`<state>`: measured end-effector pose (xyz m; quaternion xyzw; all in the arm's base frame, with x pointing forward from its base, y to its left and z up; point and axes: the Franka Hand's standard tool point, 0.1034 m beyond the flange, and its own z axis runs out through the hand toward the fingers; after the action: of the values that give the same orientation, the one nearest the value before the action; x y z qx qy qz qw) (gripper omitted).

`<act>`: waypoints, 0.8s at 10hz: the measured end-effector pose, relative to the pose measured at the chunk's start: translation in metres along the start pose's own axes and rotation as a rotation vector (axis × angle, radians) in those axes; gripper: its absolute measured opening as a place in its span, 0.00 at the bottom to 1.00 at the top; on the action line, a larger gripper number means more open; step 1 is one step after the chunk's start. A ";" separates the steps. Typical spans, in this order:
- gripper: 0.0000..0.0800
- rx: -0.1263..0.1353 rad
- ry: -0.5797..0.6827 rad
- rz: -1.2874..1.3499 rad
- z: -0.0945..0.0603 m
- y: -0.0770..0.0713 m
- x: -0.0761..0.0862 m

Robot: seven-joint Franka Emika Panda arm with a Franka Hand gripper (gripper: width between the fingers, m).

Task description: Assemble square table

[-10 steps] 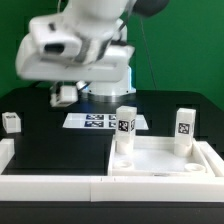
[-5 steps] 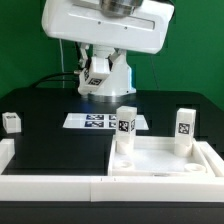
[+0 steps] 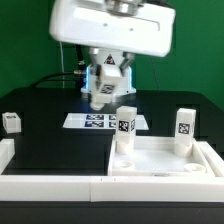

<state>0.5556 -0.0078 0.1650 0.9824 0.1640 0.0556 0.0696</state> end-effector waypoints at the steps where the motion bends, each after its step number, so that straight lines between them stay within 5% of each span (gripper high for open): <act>1: 0.36 0.001 0.052 0.021 -0.004 -0.008 0.015; 3: 0.36 0.011 0.190 0.071 -0.012 -0.031 0.059; 8: 0.36 0.014 0.217 0.074 -0.009 -0.037 0.059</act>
Offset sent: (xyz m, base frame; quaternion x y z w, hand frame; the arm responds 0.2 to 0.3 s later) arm 0.0439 0.0584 0.0125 0.0529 0.1983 0.1113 0.9724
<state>0.5986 0.0474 0.1729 0.9765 0.1344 0.1628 0.0424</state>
